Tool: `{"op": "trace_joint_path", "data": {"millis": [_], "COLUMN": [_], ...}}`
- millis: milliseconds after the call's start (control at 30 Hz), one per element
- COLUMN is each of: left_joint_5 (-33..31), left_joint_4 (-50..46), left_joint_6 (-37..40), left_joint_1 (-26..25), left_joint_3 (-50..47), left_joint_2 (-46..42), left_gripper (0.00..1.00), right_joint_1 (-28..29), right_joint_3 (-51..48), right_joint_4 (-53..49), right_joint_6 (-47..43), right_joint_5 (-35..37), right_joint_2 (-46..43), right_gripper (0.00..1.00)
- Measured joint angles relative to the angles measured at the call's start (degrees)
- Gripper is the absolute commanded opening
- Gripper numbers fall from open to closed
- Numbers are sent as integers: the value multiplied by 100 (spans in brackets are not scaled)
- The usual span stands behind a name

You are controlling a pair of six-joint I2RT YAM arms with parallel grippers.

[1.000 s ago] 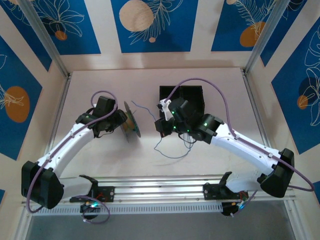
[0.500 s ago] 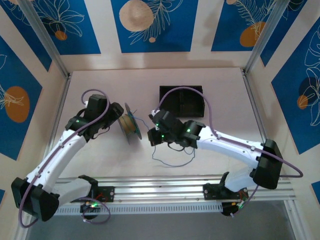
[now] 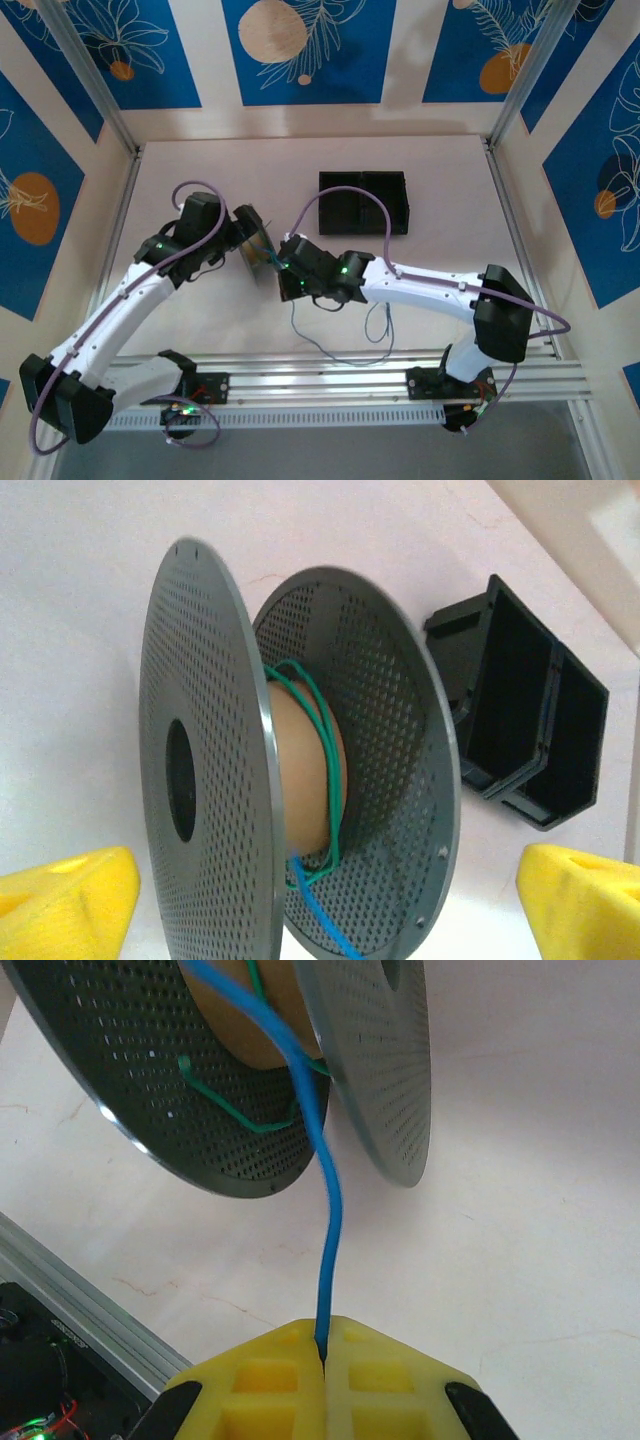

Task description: Wrap the cables

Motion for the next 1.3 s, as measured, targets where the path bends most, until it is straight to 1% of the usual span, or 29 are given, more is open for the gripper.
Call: {"op": "trace_joint_path", "data": {"millis": [67,200,400,600,700,767,900,967,1000,1300], "left_joint_5": [2,11,-94,-446,-562,-654,-708,-697,-697,-557], "left_joint_4": [-4,-28,-39,-46,-85,-105,-122,-127,-127,-122], "left_joint_6": [11,7,57,341,608,811,1115,1202,1244,1346], "left_joint_1": [-4,-26,-76,-28,129,297,560,634,654,697], "left_joint_3": [0,0,2,173,468,697,957,966,966,970], "left_joint_2": [146,402,518,992,1300,1458,1609,1646,1672,1810], "left_gripper": [81,81,80,81,81,80,78,72,72,71], "right_joint_1": [0,0,0,-92,-232,-310,-389,-387,-387,-382], "right_joint_3": [4,7,92,520,879,940,940,940,938,704], "right_joint_4": [85,229,409,603,708,861,1021,1191,1257,2011], "right_joint_6": [2,35,282,640,730,752,752,752,750,706], "right_joint_5": [-15,-24,-26,-164,-264,-350,-518,-597,-627,-686], "right_joint_2": [20,39,177,839,1287,1440,1478,1478,1478,1480], "right_gripper": [0,0,0,0,0,0,0,0,0,0]}}
